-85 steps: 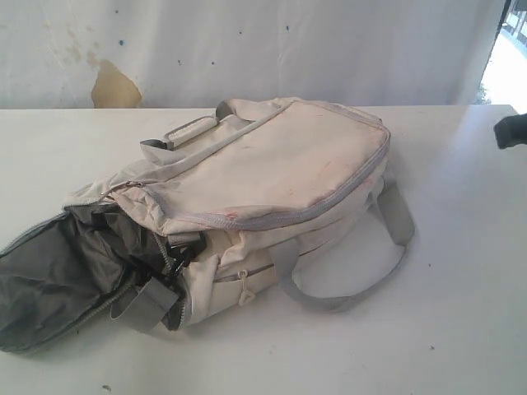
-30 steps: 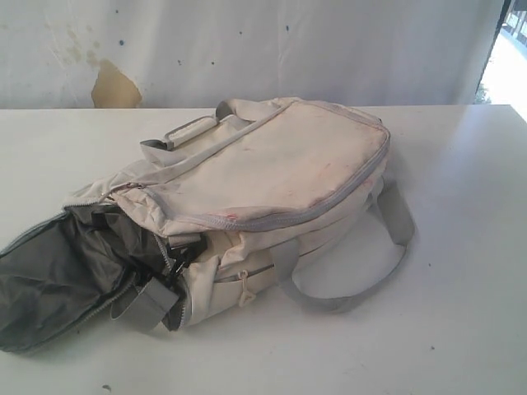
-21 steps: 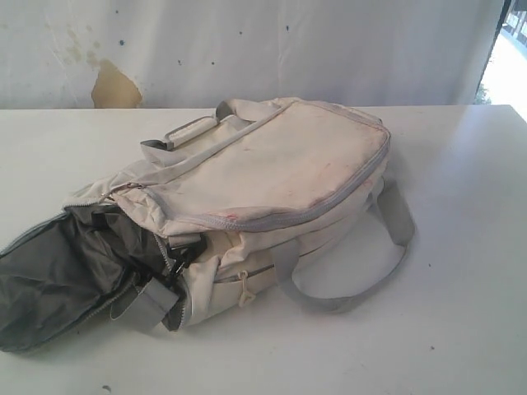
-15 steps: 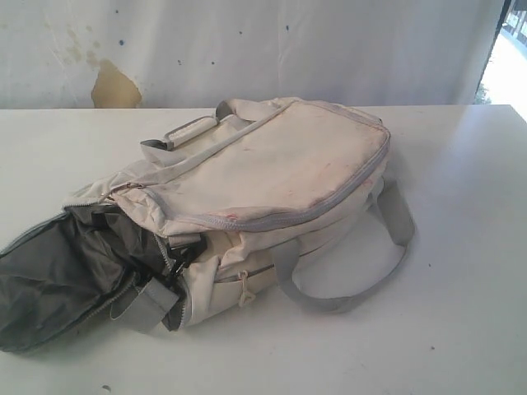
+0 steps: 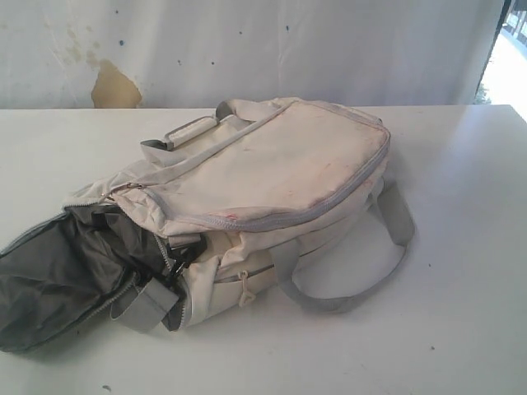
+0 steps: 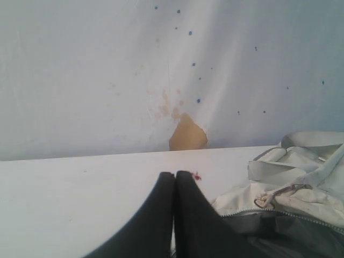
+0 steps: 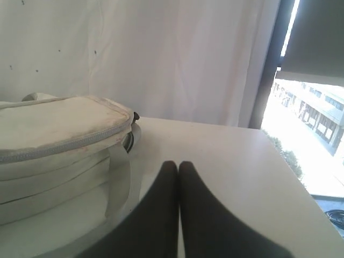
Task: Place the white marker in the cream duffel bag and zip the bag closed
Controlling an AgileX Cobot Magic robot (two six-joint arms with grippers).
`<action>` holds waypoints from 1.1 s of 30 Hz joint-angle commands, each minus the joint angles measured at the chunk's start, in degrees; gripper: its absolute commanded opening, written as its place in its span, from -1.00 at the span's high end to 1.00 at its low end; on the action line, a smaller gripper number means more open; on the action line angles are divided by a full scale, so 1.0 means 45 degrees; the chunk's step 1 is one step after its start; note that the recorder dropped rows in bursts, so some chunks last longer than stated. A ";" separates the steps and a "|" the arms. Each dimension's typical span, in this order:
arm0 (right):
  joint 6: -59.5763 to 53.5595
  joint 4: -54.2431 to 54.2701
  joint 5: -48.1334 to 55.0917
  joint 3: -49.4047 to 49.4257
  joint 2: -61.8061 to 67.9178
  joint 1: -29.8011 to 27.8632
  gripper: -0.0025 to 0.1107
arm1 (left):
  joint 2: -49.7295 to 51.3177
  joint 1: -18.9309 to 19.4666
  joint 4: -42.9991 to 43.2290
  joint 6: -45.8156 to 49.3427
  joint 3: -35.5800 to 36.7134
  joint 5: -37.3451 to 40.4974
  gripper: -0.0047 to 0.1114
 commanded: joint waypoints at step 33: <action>0.0756 0.0023 0.0231 0.0090 -0.0058 -0.0049 0.96 | -0.0042 -0.0057 -0.0331 -0.0062 0.0066 0.0068 0.92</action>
